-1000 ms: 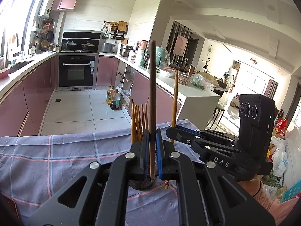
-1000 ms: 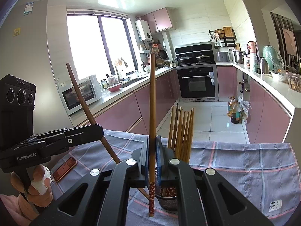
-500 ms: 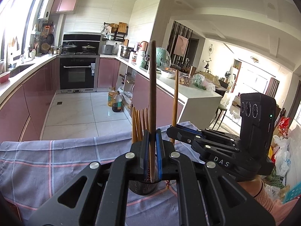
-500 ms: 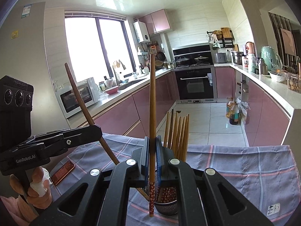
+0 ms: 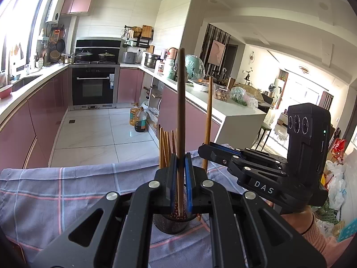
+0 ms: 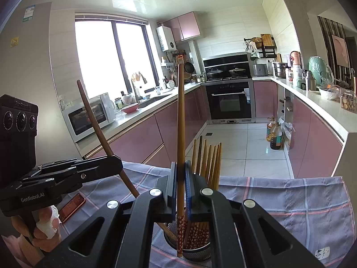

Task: Organize utensils
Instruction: 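Carry both upright chopsticks over the mesh holder's rim with both grippers, then lower both chopsticks into the mesh holder with both grippers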

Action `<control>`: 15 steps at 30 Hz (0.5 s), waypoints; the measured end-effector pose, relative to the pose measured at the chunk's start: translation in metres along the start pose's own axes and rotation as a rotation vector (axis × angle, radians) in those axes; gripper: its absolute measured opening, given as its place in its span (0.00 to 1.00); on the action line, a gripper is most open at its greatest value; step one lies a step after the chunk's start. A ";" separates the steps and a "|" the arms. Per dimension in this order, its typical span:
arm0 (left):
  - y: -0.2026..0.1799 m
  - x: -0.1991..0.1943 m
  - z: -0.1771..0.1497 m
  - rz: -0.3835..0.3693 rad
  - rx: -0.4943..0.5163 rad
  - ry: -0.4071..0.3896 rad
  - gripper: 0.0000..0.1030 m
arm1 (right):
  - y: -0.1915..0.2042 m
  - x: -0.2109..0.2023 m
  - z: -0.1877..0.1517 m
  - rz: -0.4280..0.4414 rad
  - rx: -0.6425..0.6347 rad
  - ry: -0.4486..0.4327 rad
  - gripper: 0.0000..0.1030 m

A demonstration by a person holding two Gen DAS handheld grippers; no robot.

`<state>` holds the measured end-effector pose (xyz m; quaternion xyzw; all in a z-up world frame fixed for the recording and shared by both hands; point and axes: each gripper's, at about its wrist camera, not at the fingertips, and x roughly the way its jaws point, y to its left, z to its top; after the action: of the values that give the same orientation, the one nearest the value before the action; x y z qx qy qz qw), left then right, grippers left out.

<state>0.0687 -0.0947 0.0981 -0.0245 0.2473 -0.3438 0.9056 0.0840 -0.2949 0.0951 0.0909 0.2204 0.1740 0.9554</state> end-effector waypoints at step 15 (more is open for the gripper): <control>-0.001 -0.002 0.001 0.008 -0.002 0.006 0.07 | -0.002 0.005 0.006 -0.011 0.004 -0.003 0.06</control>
<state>0.0675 -0.0942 0.1002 -0.0232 0.2504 -0.3400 0.9062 0.0916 -0.2958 0.0981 0.0918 0.2200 0.1681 0.9565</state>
